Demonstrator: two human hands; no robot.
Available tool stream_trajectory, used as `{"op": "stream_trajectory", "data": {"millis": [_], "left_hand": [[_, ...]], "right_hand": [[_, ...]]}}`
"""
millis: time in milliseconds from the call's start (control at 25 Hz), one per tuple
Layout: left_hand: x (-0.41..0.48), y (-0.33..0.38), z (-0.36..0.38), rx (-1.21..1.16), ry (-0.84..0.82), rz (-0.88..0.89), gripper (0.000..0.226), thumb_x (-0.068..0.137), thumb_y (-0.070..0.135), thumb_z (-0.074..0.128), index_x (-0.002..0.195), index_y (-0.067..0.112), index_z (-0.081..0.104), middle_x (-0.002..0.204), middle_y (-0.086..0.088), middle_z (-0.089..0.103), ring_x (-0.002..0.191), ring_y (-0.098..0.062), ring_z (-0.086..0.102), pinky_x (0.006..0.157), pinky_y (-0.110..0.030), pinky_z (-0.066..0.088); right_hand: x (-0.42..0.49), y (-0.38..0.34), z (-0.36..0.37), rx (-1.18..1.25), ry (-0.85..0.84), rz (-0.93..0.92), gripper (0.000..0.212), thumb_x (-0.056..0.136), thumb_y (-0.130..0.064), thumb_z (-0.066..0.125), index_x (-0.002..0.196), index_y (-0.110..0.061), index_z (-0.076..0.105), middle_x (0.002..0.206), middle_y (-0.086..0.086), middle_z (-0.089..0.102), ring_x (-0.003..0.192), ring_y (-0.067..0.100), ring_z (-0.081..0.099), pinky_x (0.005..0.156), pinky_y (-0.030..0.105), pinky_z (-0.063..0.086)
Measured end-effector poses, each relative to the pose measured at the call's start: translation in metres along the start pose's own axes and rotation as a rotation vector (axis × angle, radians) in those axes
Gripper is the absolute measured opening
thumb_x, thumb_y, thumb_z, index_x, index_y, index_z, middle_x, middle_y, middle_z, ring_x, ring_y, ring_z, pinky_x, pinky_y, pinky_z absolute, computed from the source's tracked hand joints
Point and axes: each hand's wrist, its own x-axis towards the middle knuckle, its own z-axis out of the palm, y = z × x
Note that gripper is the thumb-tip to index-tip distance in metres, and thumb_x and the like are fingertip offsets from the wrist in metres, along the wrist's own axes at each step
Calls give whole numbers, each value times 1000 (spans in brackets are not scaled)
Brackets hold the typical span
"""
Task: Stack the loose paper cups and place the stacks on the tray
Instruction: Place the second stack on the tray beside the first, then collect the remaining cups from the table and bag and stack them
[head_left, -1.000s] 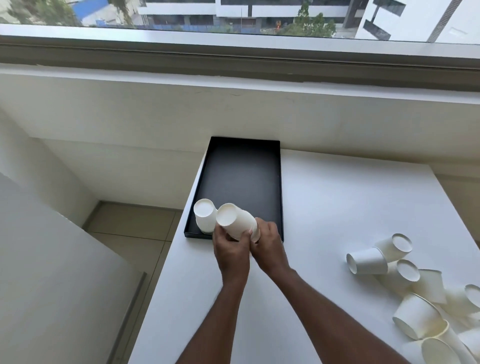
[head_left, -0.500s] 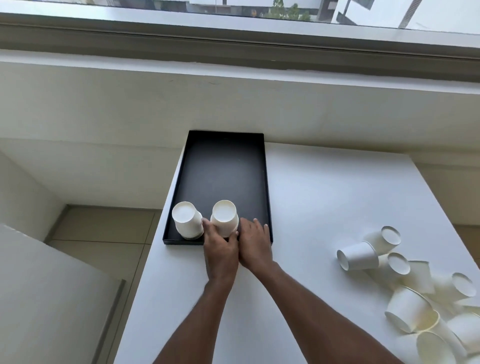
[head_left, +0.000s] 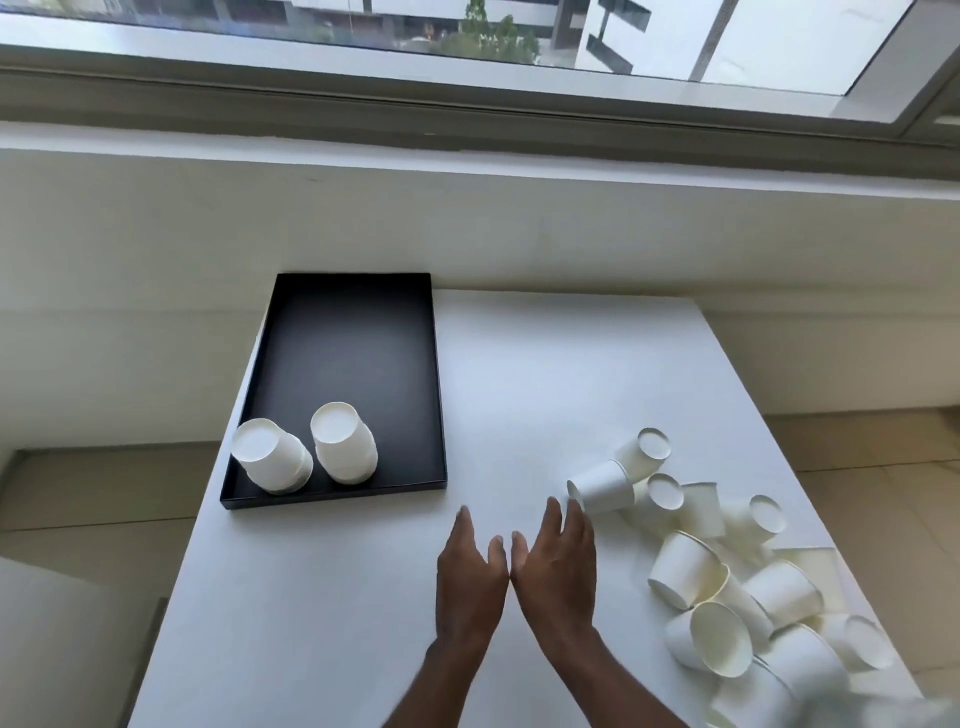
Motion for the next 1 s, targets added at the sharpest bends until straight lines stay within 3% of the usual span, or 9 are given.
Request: {"op": "stream_trajectory", "data": {"millis": [120, 240, 480, 560, 640, 680, 800, 920, 1000], "left_hand": [[-1, 16, 27, 5, -87, 32, 56, 96, 27, 52, 148, 12, 37, 153, -4, 43, 140, -18, 40, 112, -27, 31], [-1, 26, 51, 8, -128, 46, 54, 95, 27, 53, 146, 15, 41, 151, -3, 46, 138, -17, 43, 113, -31, 35], [-2, 27, 78, 36, -130, 19, 48, 94, 24, 53, 141, 15, 48, 144, -2, 53, 130, -17, 51, 104, -26, 40], [-2, 28, 81, -21, -129, -16, 38, 91, 27, 56, 128, 16, 60, 126, 0, 63, 117, -17, 58, 93, -24, 42], [-2, 32, 81, -393, -100, -204, 16, 87, 33, 63, 97, 20, 63, 100, 0, 63, 98, -20, 60, 84, -28, 45], [0, 34, 82, -700, -92, -349, 17, 88, 31, 66, 96, 16, 61, 100, -6, 62, 98, -24, 61, 87, -31, 48], [4, 35, 81, -1414, -163, -589, 59, 82, 32, 70, 128, -1, 52, 127, -24, 57, 117, -31, 59, 104, -39, 45], [5, 51, 79, -1635, -196, -577, 62, 79, 40, 70, 123, -1, 58, 115, -18, 68, 106, -27, 67, 98, -37, 52], [6, 64, 73, -1676, -164, -579, 51, 81, 38, 68, 116, 2, 61, 99, -14, 71, 92, -25, 71, 85, -36, 58]], "right_hand": [[25, 30, -21, 11, 64, 97, 51, 79, -28, 72, 118, -3, 50, 114, 21, 52, 84, 36, 63, 66, 37, 56], [57, 51, -31, 62, 75, 134, 42, 82, -22, 70, 116, -4, 52, 110, 21, 52, 74, 36, 66, 54, 34, 52], [95, 64, -38, 61, -204, 140, 26, 95, -21, 47, 119, -13, 47, 113, 16, 50, 95, 33, 64, 73, 33, 48], [98, 67, -40, 162, -213, 148, 28, 95, -17, 45, 122, -15, 51, 114, 15, 52, 97, 32, 62, 74, 32, 45], [94, 65, -43, 387, -185, 171, 29, 93, -13, 45, 118, -18, 59, 112, 13, 58, 98, 30, 60, 76, 31, 44], [90, 63, -45, 506, -152, 178, 28, 92, -11, 46, 113, -19, 63, 109, 11, 63, 98, 28, 61, 78, 30, 44], [66, 51, -54, 685, -82, 105, 29, 90, -8, 48, 104, -23, 69, 101, 4, 70, 95, 17, 63, 79, 19, 46], [40, 38, -68, 753, -158, -48, 31, 87, -8, 47, 102, -25, 69, 97, -1, 69, 90, 8, 62, 77, 8, 44], [31, 36, -74, 795, -153, -162, 30, 84, -7, 48, 98, -22, 70, 99, -4, 67, 94, 4, 61, 81, 11, 46]]}}
